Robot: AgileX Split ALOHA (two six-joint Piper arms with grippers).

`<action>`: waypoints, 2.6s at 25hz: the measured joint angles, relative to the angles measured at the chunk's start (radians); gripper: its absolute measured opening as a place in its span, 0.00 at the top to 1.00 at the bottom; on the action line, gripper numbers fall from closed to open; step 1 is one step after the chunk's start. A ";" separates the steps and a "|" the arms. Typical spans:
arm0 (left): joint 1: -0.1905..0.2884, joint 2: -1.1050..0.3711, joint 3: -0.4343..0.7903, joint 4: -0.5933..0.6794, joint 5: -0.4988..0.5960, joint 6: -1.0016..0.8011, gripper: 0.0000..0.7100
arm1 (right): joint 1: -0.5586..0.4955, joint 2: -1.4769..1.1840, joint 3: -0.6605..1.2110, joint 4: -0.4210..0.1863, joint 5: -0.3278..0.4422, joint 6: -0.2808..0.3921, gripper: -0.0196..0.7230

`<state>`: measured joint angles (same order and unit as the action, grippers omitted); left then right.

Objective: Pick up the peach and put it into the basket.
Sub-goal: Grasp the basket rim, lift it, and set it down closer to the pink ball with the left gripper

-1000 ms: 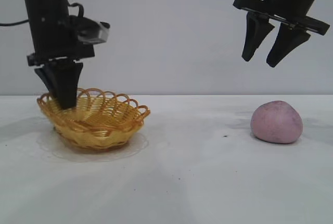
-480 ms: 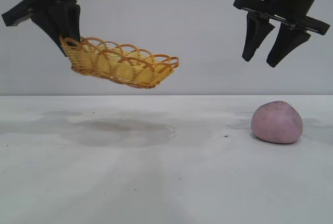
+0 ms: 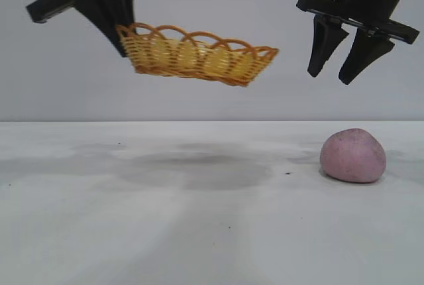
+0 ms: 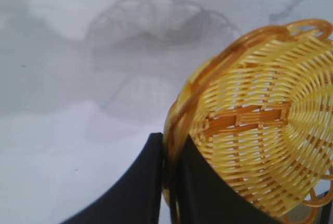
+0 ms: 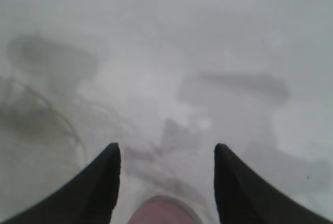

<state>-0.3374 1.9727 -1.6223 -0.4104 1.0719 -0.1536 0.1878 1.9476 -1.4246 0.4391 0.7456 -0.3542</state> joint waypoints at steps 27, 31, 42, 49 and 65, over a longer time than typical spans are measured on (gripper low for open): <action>-0.083 -0.070 0.491 -0.174 -0.586 -0.034 1.00 | 0.000 0.000 0.000 0.023 -0.015 0.000 0.47; -0.083 -0.070 0.491 -0.187 -0.586 -0.030 1.00 | 0.000 0.000 0.000 0.023 -0.015 0.000 0.47; -0.083 -0.030 0.491 -0.232 -0.582 -0.029 0.90 | 0.000 0.000 0.000 0.023 -0.015 0.000 0.47; -0.083 -0.030 0.491 -0.234 -0.559 -0.021 0.43 | 0.000 0.000 0.000 0.023 -0.015 0.000 0.47; -0.083 -0.115 0.333 0.404 -0.335 -0.003 0.25 | 0.000 0.000 0.000 0.025 -0.015 0.000 0.47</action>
<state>-0.4200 1.8572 -1.2890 -0.0064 0.7371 -0.1562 0.1878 1.9476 -1.4246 0.4640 0.7302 -0.3542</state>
